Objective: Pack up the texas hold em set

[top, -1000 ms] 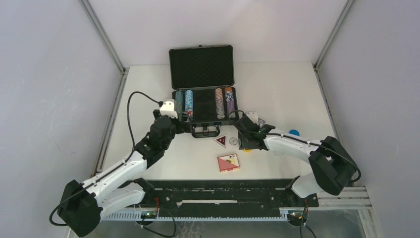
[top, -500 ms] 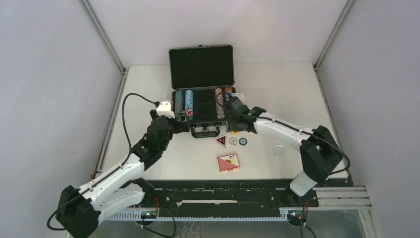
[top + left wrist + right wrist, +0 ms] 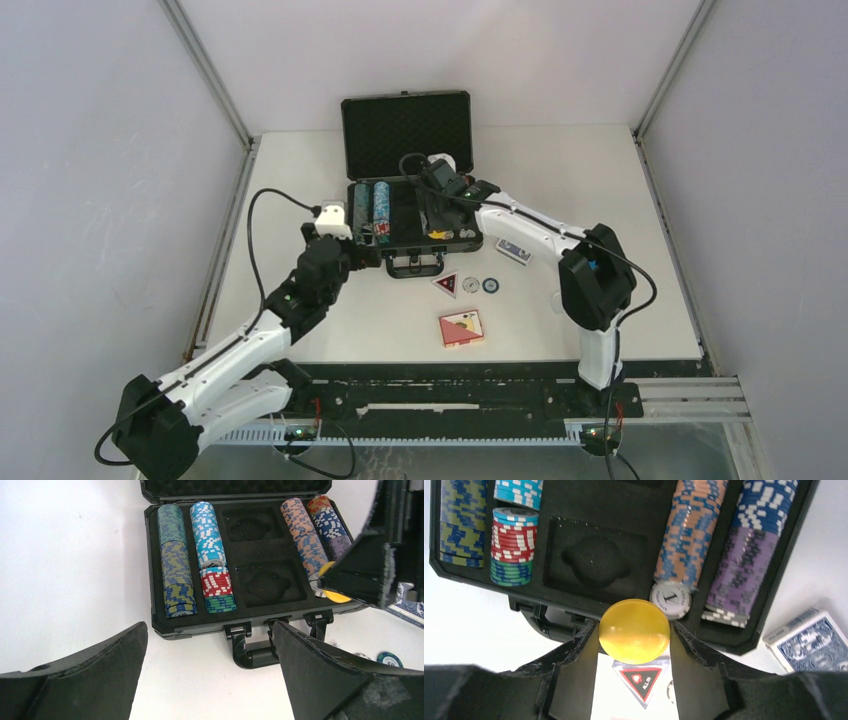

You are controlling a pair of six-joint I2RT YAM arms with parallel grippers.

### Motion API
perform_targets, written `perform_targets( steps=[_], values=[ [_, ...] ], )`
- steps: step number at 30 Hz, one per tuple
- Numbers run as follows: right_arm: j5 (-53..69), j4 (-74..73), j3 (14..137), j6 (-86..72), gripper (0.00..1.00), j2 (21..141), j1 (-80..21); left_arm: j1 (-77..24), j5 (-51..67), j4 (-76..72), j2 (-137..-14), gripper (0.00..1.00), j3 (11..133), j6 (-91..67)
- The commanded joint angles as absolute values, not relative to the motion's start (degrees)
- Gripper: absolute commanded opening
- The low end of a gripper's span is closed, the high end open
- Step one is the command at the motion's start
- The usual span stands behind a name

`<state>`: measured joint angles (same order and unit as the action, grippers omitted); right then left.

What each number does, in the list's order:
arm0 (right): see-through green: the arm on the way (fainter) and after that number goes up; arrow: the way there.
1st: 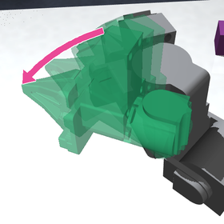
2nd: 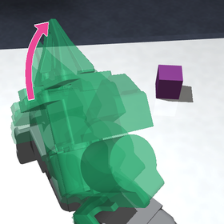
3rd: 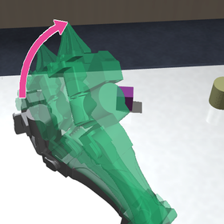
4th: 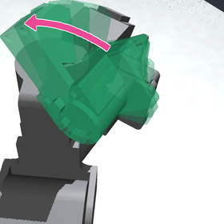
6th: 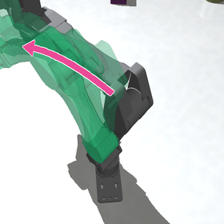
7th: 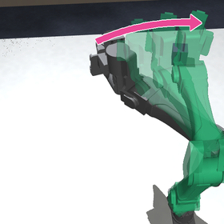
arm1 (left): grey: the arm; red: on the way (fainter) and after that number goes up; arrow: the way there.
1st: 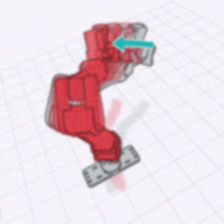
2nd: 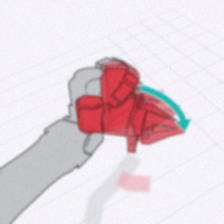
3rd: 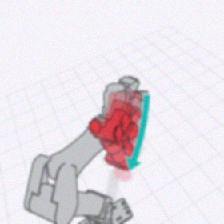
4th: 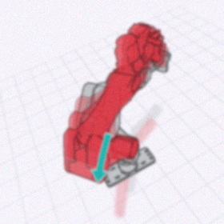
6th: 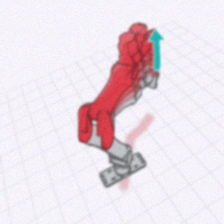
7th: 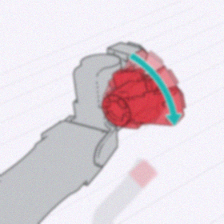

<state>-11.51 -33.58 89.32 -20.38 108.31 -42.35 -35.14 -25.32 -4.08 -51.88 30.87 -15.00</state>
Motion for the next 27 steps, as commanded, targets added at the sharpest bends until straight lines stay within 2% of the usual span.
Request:
perform_targets(
  steps=[1,12,27],
  values=[
    [-10.2,-34.1,95.1,-17.7,0.44,112.0,-42.3,-35.5,-25.3,-4.6,-50.0,1.0,32.9,-14.7],
    [-7.3,-36.0,107.9,-16.0,0.44,123.4,-42.2,-35.5,-26.3,-2.9,-48.4,1.0,32.3,-13.8],
    [-4.6,-35.5,113.7,-15.7,0.44,131.2,-41.2,-35.5,-26.9,-3.0,-49.4,1.0,32.1,-13.4]
  ],
)
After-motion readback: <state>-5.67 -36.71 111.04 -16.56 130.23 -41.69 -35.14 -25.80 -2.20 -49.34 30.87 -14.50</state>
